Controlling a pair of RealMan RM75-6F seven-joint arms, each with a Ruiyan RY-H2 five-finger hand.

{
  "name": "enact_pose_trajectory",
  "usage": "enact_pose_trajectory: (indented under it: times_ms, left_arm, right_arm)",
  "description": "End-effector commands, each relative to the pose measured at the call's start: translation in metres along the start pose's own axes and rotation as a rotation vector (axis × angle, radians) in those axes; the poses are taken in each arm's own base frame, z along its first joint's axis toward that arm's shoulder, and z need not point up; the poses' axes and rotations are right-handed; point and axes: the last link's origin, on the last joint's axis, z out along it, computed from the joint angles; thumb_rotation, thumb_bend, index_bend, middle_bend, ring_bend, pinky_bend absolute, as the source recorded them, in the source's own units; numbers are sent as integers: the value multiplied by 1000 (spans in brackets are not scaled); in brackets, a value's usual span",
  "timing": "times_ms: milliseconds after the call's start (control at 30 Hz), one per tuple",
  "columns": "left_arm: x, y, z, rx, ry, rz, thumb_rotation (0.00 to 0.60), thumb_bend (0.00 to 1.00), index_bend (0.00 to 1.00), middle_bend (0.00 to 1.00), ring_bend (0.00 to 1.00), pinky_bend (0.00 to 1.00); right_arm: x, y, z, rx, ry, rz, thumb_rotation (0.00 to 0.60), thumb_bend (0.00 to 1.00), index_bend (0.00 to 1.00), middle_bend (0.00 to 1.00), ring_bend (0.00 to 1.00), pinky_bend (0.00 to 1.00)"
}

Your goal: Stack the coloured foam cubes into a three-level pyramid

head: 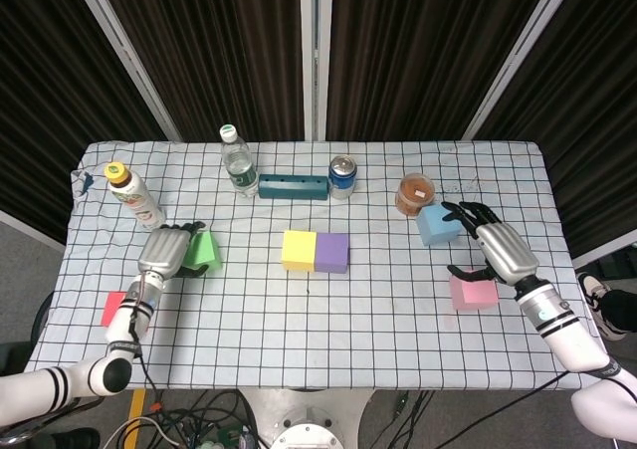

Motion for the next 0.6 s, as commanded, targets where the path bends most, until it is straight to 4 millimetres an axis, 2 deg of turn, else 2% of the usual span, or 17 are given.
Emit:
enact_pose_trajectory:
  times_ms: [33, 167, 367, 600]
  left_arm:
    - [0, -1, 1, -20, 5, 63, 588, 241, 237, 341, 388, 417]
    - [7, 1, 3, -84, 26, 148, 600, 257, 267, 402, 422, 455]
    - [28, 12, 11, -198, 70, 183, 600, 257, 266, 402, 420, 447]
    - [48, 35, 23, -300, 62, 153, 600, 258, 257, 401, 420, 435]
  right_arm:
    - [0, 0, 0, 1, 2, 0, 600, 182, 0, 217, 42, 0]
    - [2, 0, -1, -3, 12, 5, 600, 181, 0, 217, 43, 0]
    - [3, 0, -4, -9, 16, 3, 600, 181, 0, 217, 42, 0]
    - [4, 1, -8, -18, 30, 12, 600, 181, 0, 217, 42, 0]
